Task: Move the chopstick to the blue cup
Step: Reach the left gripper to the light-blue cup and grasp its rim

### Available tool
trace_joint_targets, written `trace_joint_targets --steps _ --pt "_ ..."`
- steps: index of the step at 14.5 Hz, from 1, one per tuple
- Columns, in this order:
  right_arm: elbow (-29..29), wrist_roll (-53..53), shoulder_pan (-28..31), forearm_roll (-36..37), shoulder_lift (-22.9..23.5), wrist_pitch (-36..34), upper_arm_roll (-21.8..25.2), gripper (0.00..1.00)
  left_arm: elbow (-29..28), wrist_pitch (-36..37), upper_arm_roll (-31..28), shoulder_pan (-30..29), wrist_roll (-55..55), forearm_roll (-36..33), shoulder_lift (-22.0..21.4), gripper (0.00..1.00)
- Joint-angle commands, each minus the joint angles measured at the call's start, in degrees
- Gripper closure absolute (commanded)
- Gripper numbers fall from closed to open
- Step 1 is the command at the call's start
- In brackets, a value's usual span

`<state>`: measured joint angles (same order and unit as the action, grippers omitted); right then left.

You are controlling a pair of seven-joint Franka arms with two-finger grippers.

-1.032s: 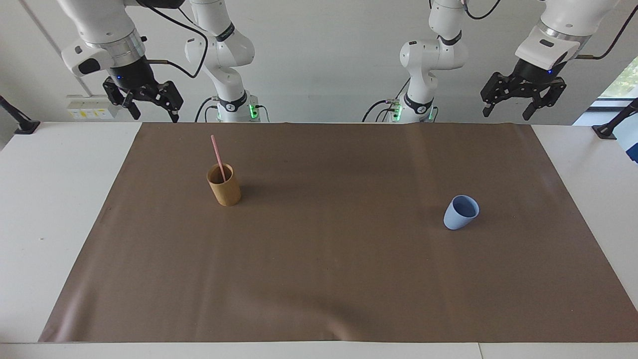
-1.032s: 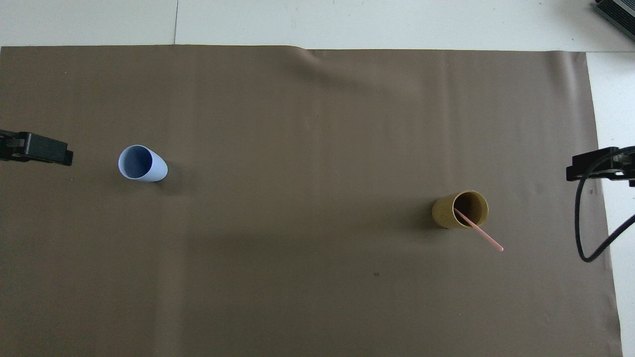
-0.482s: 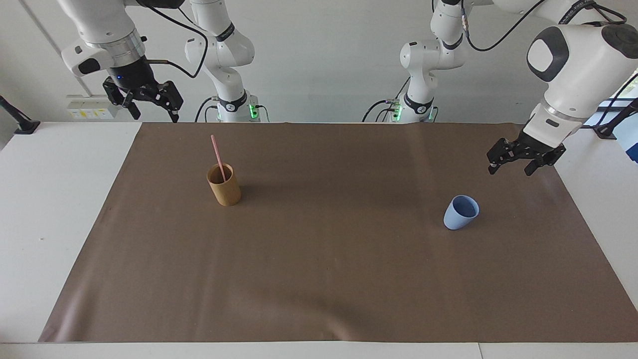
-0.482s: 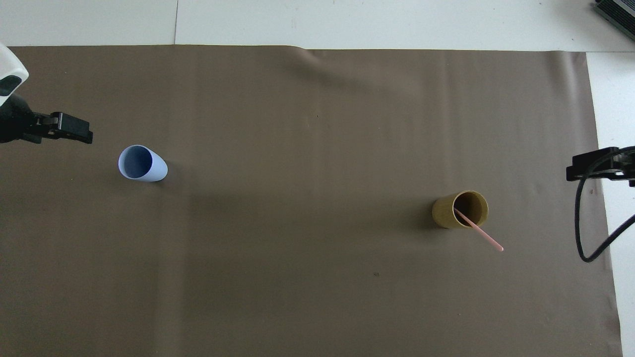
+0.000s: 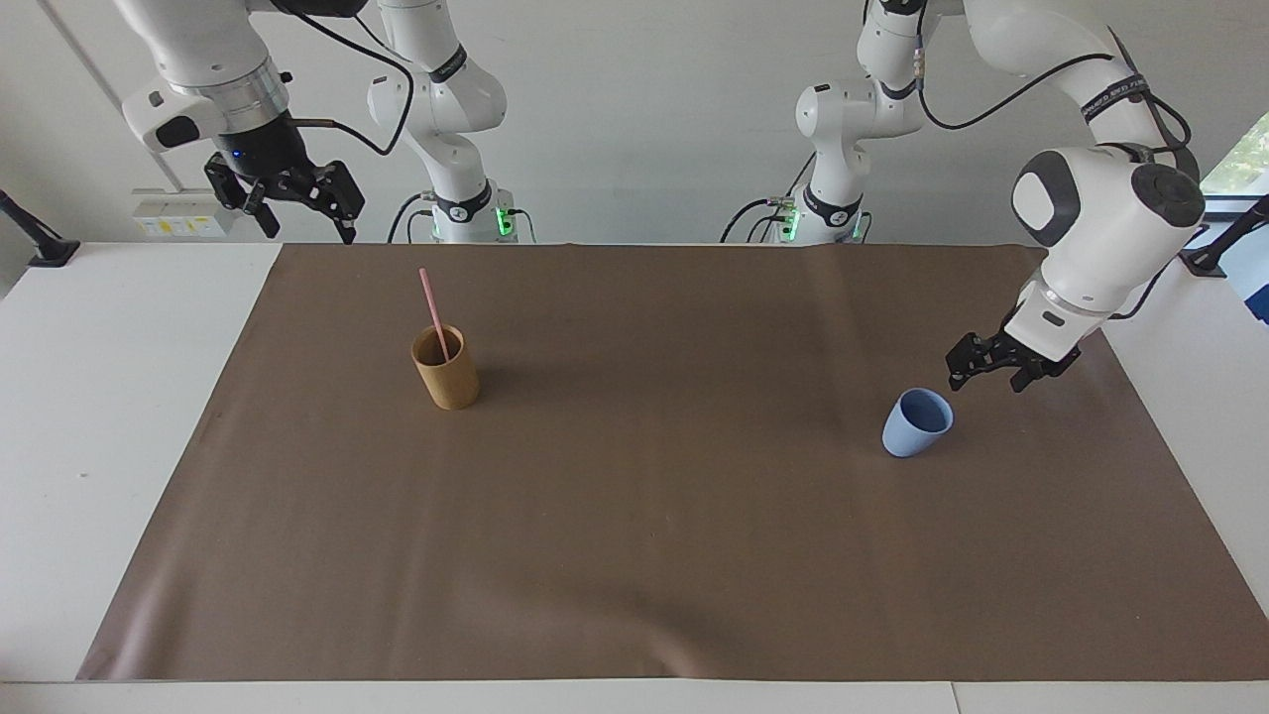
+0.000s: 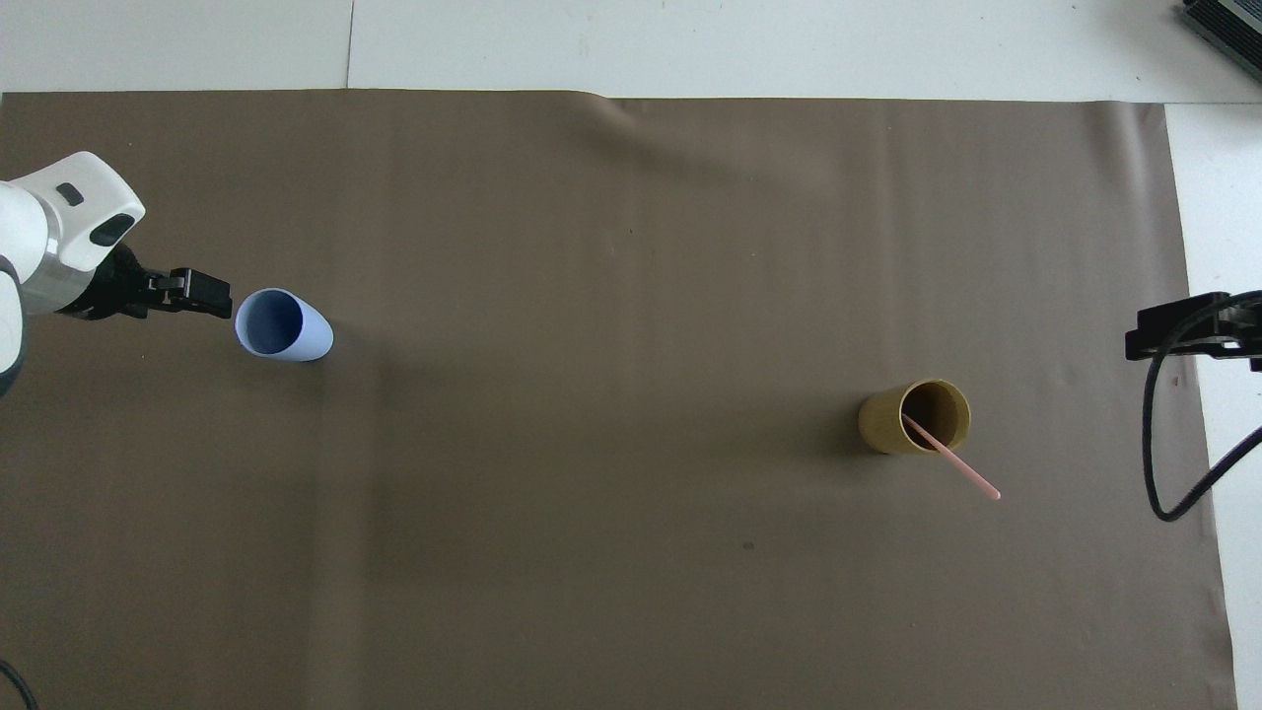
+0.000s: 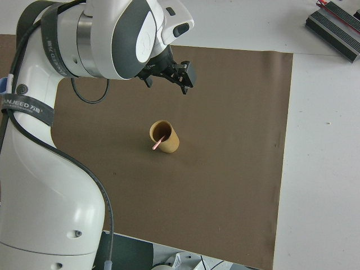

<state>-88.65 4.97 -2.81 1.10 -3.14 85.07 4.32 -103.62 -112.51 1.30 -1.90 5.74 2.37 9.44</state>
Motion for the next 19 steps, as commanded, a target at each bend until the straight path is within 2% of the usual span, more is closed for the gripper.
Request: trace_joint_targets --steps 1,4,8,11,14,15,18,19 --pt "-1.53 -0.93 0.44 -0.92 -1.43 -0.34 -0.1 0.0 -1.67 -3.05 0.19 -0.3 0.5 0.88 1.27 0.11" --pt "-1.53 -0.93 0.44 -0.84 -1.43 -0.34 -0.1 0.0 -4.56 -6.57 0.19 -0.21 0.41 0.88 1.54 0.24" --pt "-1.62 -0.93 0.44 -0.92 -1.43 -0.43 -0.1 0.0 -9.14 -9.66 0.19 0.23 -0.12 0.97 0.84 0.28" --pt "-1.62 -0.84 0.52 -0.92 -1.43 -0.52 -0.1 0.0 -10.02 -12.2 0.19 0.23 -0.12 1.58 0.75 0.32" --pt "-1.62 -0.84 0.52 -0.92 -1.43 -0.52 -0.18 0.0 -10.81 -14.75 0.19 1.54 -0.56 3.86 1.63 0.46" --pt "-1.62 -0.84 0.44 -0.92 -1.43 -0.52 -0.1 0.0 -10.82 -14.76 0.19 1.55 -0.82 3.87 1.63 0.54" --pt "-1.62 -0.84 0.52 -0.92 -1.51 -0.52 -0.1 0.0 -10.73 -13.88 0.19 1.37 -1.61 3.87 1.54 0.98" --pt "-1.62 -0.84 0.44 -0.92 -1.51 -0.52 -0.1 0.0 -10.56 -13.35 0.19 1.29 -1.87 3.87 1.46 1.0"
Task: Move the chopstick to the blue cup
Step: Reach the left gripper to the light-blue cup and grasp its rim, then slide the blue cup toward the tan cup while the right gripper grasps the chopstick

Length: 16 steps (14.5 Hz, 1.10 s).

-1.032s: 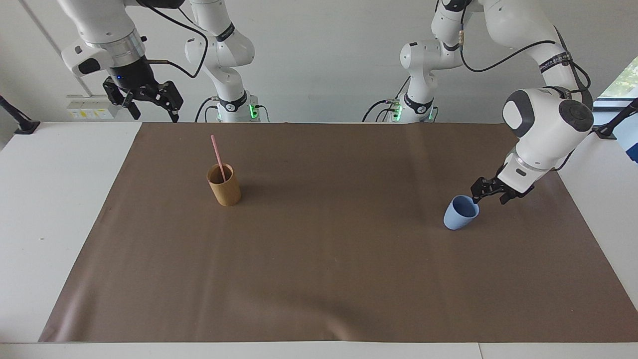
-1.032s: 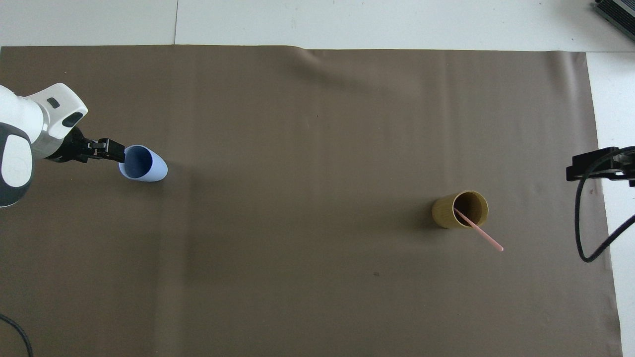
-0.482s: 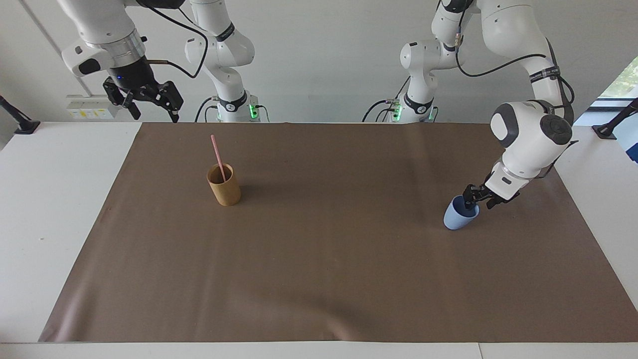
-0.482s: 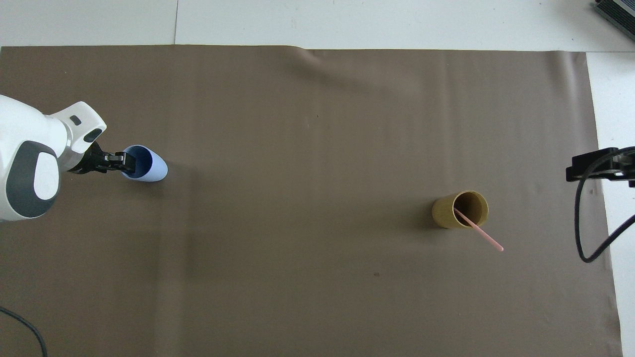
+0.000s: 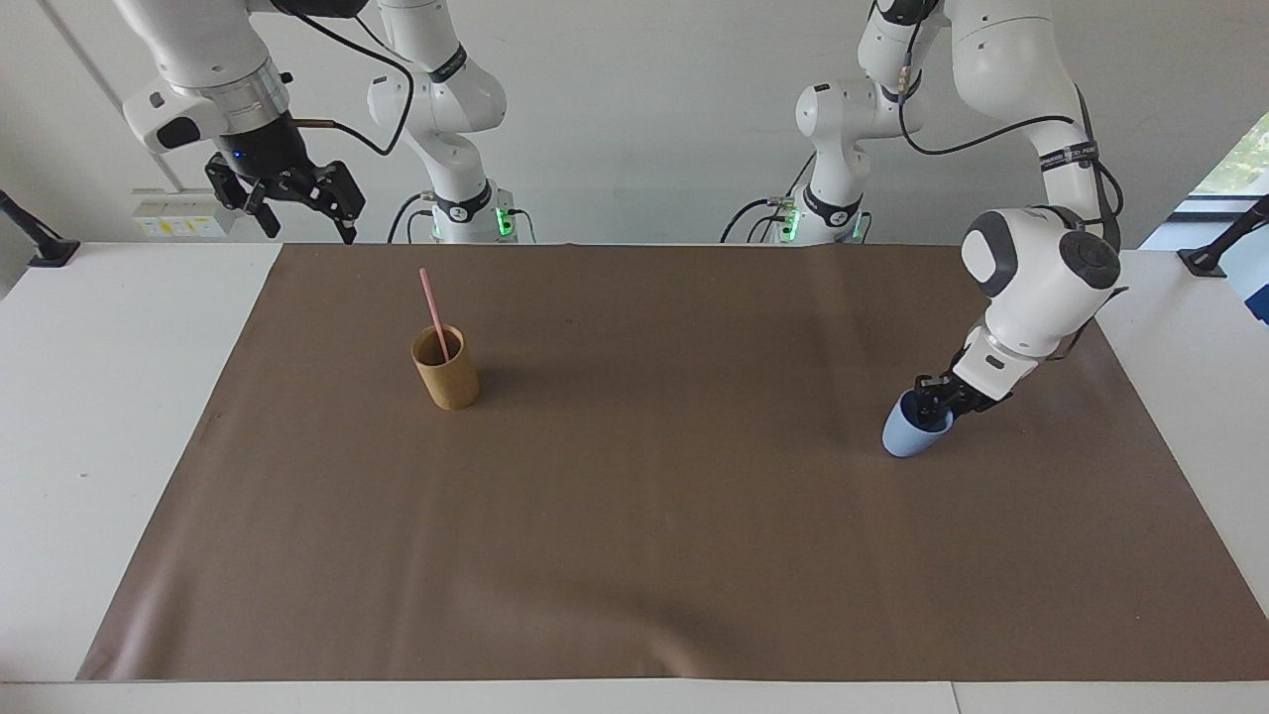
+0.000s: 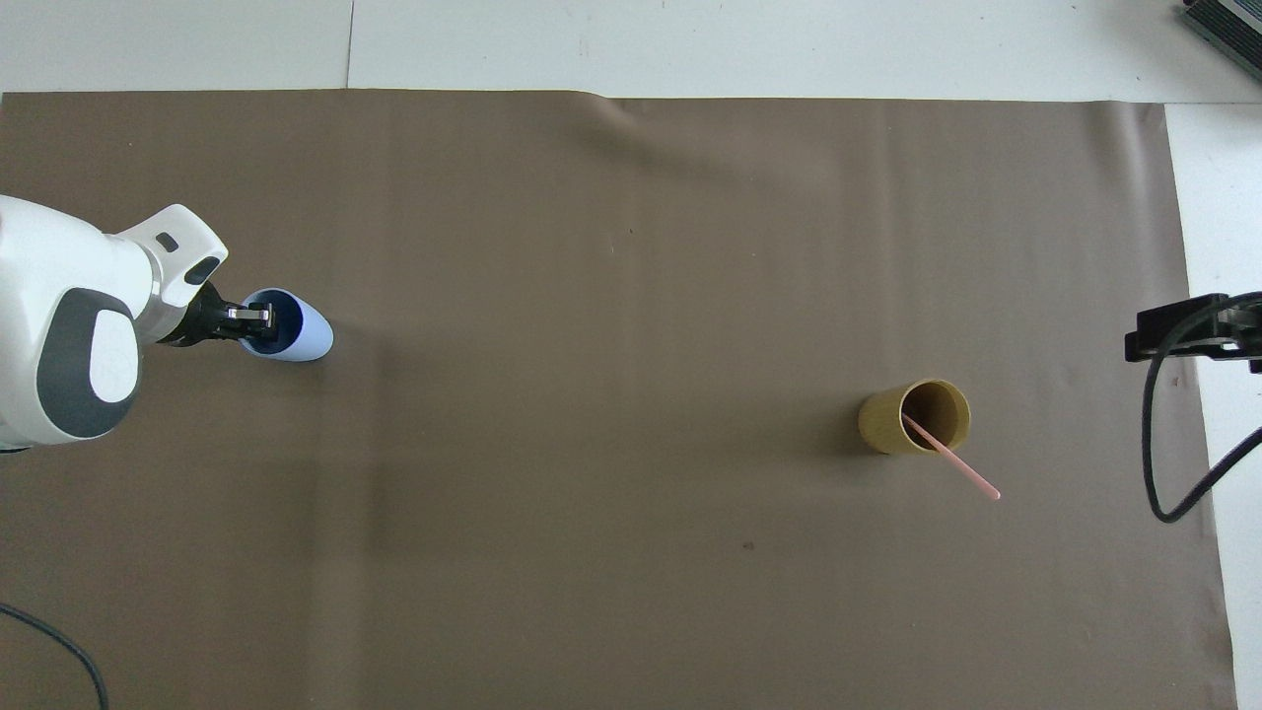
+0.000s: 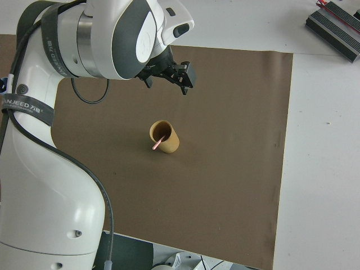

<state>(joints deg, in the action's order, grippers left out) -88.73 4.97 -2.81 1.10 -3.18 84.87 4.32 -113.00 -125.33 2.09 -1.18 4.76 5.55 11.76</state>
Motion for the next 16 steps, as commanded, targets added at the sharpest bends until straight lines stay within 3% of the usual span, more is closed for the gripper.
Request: trace_joint_targets --steps 1,6,9,16 --pt "-1.53 -0.84 0.52 -0.84 -1.48 -0.32 -0.1 0.0 -0.9 0.08 -0.59 0.39 -0.63 0.69 -1.04 1.0" --pt "-1.53 -0.84 0.44 -0.92 -1.48 -0.32 -0.1 0.0 -0.02 6.31 -0.07 2.92 -3.59 0.6 -6.21 1.0" --pt "-3.02 -0.93 0.87 -0.92 -2.35 -0.06 -0.1 0.0 -0.2 6.59 0.02 10.3 -12.37 -0.02 -6.4 1.0" --pt "-13.21 -7.87 0.18 -0.84 -5.44 0.64 -0.1 0.0 0.5 3.7 0.02 28.31 -33.46 -0.02 -4.48 1.0"
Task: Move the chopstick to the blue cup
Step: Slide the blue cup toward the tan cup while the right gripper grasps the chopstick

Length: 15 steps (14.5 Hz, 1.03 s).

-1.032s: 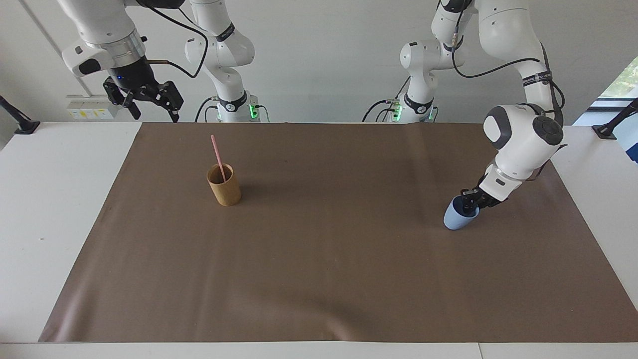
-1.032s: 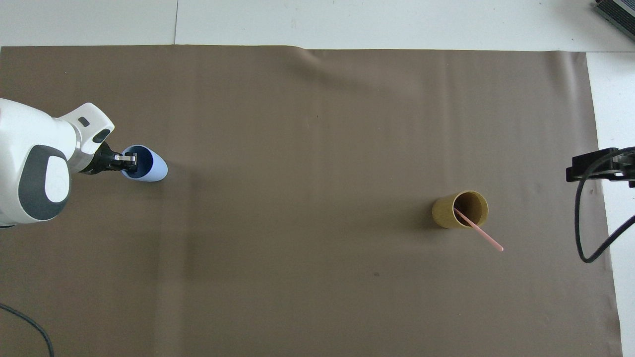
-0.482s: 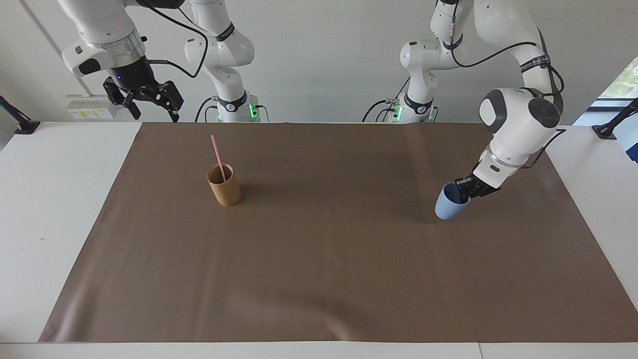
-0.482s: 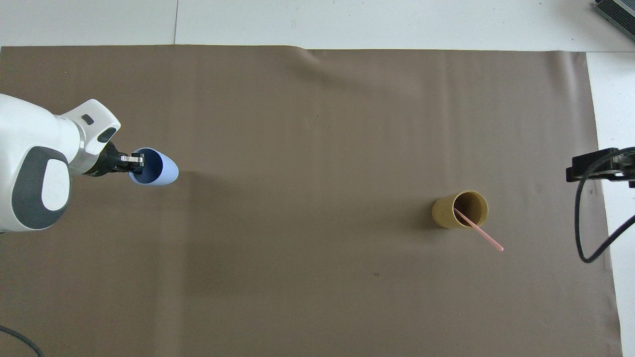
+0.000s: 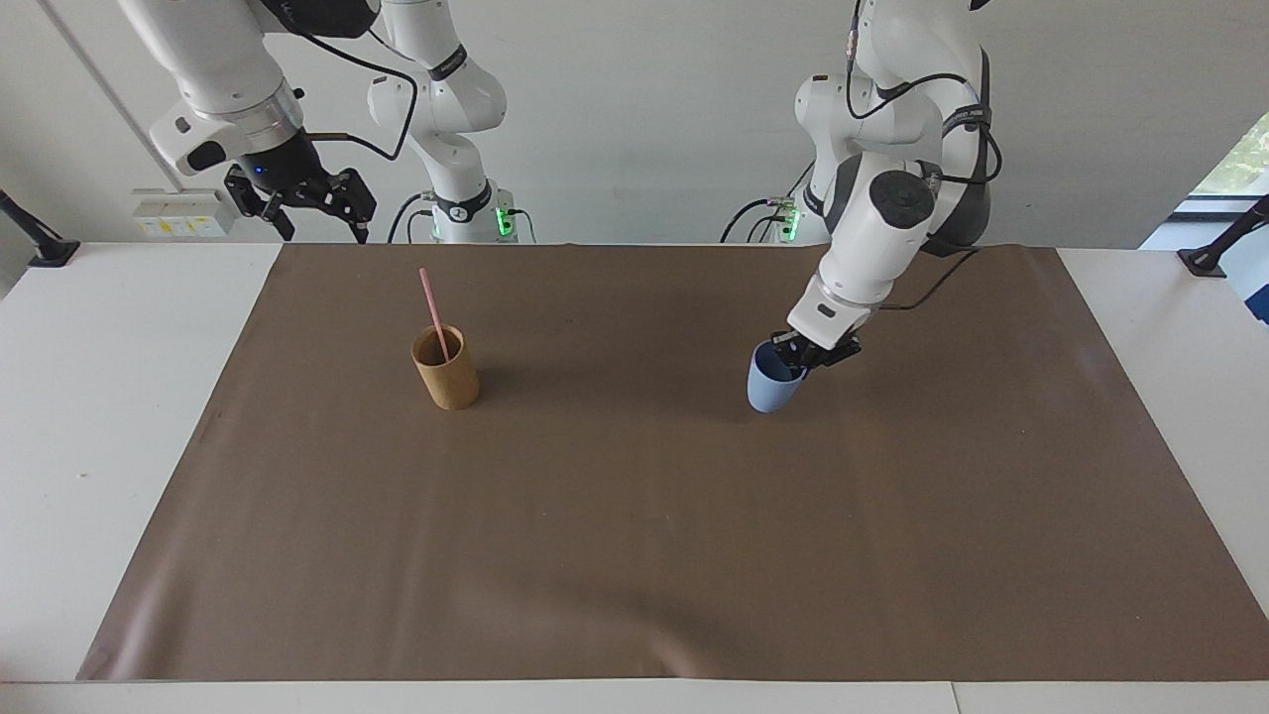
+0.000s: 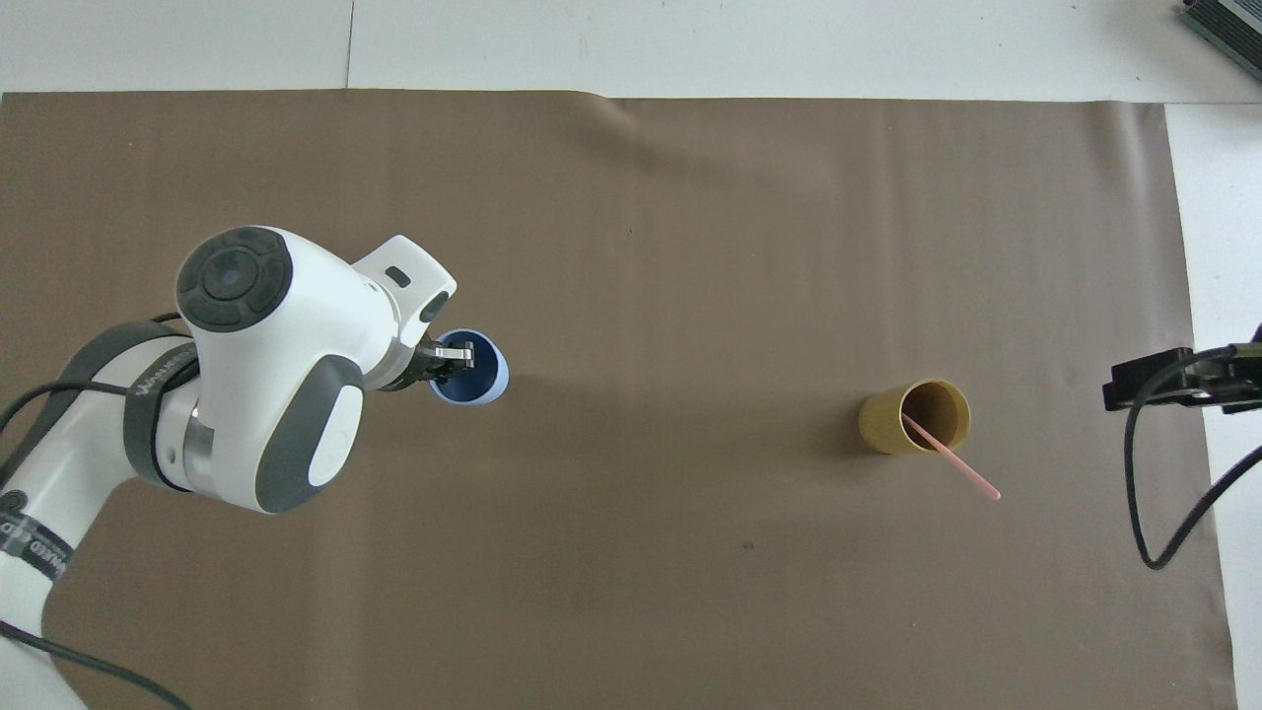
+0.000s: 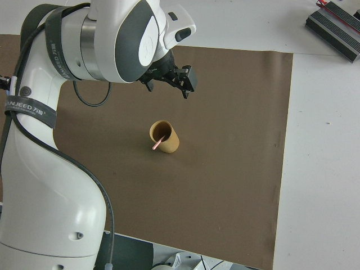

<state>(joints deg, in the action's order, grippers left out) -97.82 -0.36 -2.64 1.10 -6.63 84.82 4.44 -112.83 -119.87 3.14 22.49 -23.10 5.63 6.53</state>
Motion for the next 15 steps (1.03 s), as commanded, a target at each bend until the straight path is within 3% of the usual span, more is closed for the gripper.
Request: trace_joint_targets --steps 1,6,10,15 --pt "-5.0 -2.8 -0.6 -0.84 -1.98 0.79 -0.3 0.0 1.29 -2.9 -1.03 6.76 -9.3 -0.1 1.72 1.0" --pt "-11.85 -4.74 -5.61 -1.1 -1.19 3.77 -0.3 0.0 8.85 -3.53 -0.94 12.49 -18.47 0.61 7.53 1.0" --pt "-18.09 -5.17 -7.64 -1.1 -0.58 9.13 -0.3 0.0 8.86 -4.75 -0.94 14.15 -20.31 0.7 9.72 1.0" --pt "-21.62 -5.96 -7.81 -1.1 0.12 11.69 -0.22 0.0 8.42 -6.6 -0.94 16.44 -20.32 0.61 12.63 1.0"
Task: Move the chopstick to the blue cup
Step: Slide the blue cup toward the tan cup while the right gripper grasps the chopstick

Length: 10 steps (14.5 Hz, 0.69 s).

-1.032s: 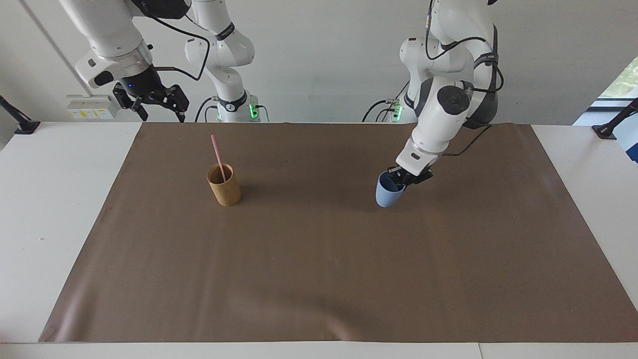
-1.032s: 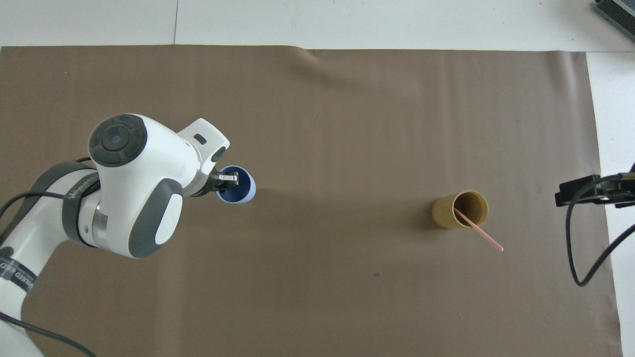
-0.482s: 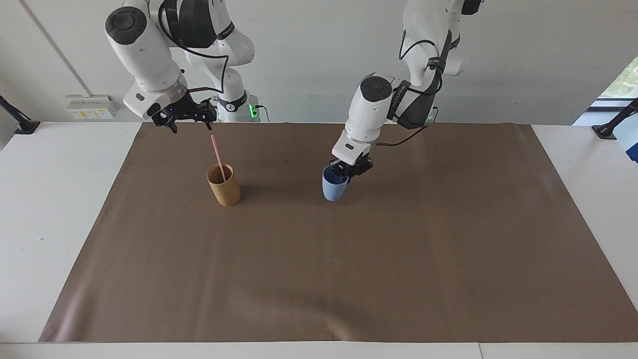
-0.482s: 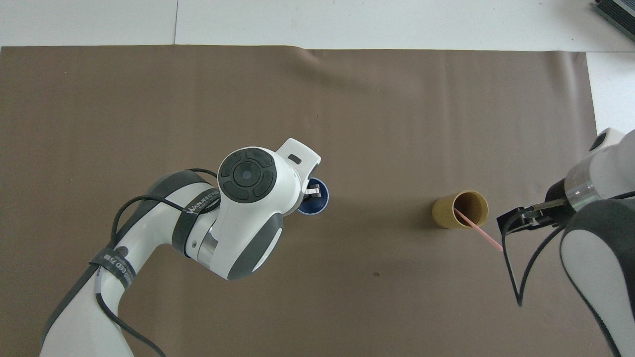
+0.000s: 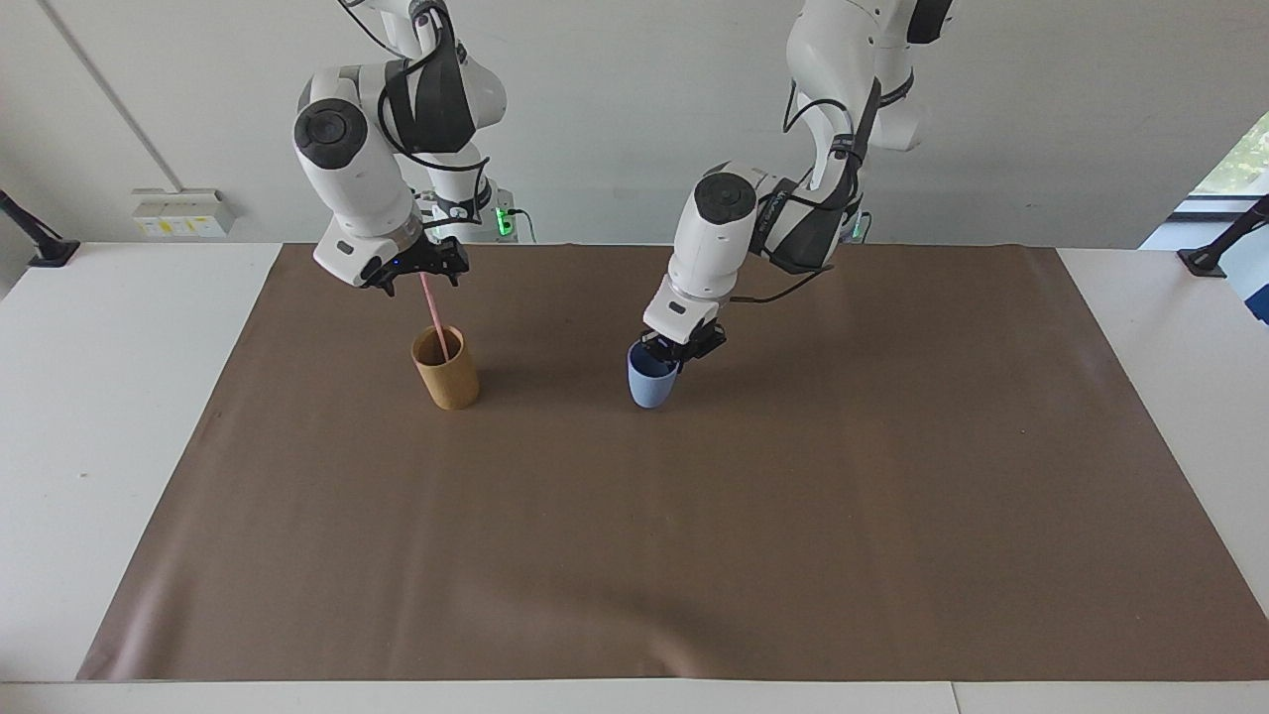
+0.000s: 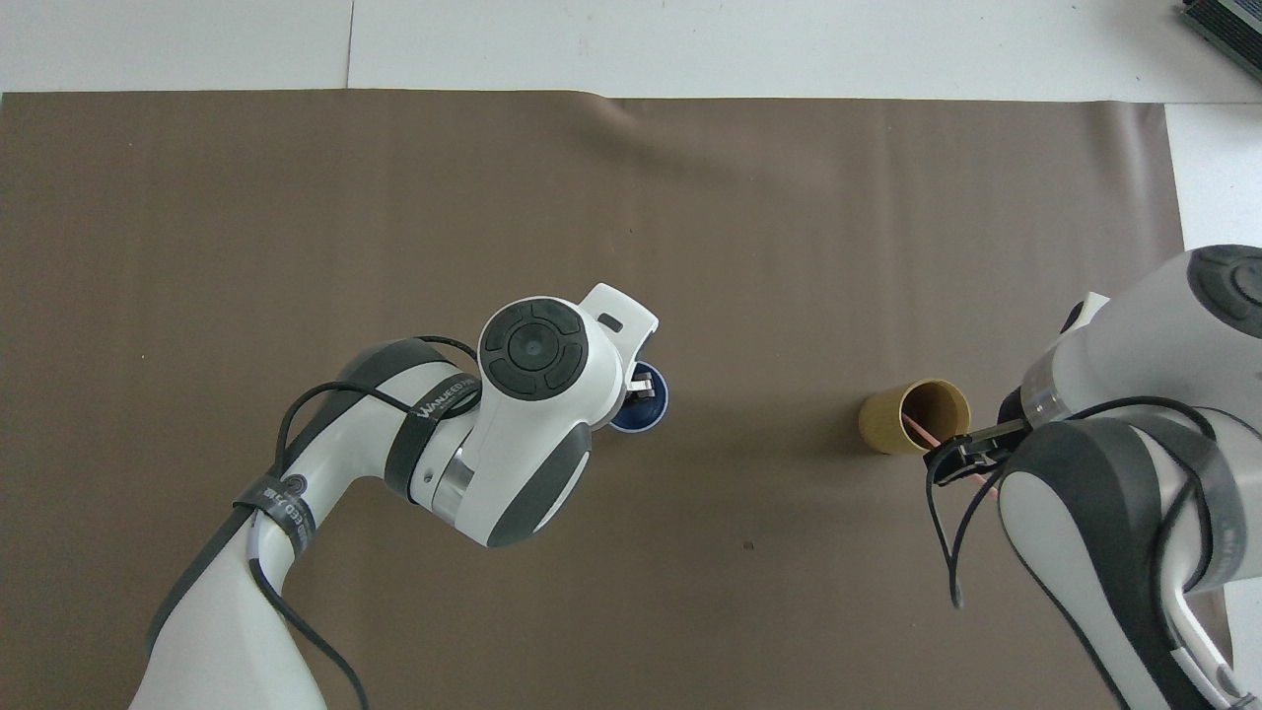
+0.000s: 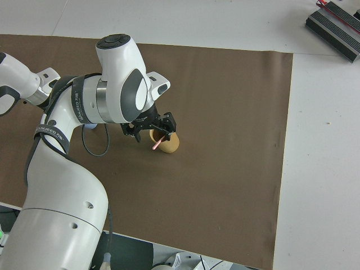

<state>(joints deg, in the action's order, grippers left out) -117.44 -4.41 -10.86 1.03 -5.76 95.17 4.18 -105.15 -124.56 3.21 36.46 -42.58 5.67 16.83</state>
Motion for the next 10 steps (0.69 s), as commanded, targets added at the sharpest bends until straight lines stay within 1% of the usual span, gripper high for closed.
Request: trace_joint_targets --steps 1,2,3,4,5,7,9,10 --pt "-2.79 -2.44 0.4 -1.03 -0.74 1.34 0.04 0.04 0.91 -1.05 -1.01 2.48 -0.84 0.39 2.33 0.88" --pt "-3.67 -3.05 0.49 -1.03 -0.91 1.43 0.04 0.13 1.0 -1.13 -1.1 2.39 -0.66 0.3 2.24 0.62" --pt "-4.02 -3.23 0.4 -1.03 -1.0 1.34 -0.05 0.23 1.17 -1.04 -1.1 2.13 -0.23 0.3 1.98 0.3" --pt "-4.03 -3.15 0.49 -1.03 -1.0 1.25 0.04 0.34 1.17 -0.69 -1.1 1.78 -0.14 0.3 1.28 0.03" --pt "-4.03 -3.15 0.4 -0.94 -1.09 1.08 0.04 0.43 1.09 -0.6 -1.19 1.77 -0.14 0.22 0.4 0.0" --pt "-4.11 -3.15 0.49 -0.94 -1.09 0.9 0.04 0.64 1.17 -0.51 -1.54 1.16 -0.05 0.13 -1.44 0.0" --pt "-4.11 -2.71 0.49 -0.94 -1.0 0.9 0.04 0.85 1.17 2.02 -1.71 -0.06 -0.05 0.13 -4.16 0.0" --pt "-4.03 -2.62 0.49 -0.94 -0.92 0.9 0.04 0.98 1.09 4.13 -1.63 -1.46 0.21 0.13 -6.44 0.0"
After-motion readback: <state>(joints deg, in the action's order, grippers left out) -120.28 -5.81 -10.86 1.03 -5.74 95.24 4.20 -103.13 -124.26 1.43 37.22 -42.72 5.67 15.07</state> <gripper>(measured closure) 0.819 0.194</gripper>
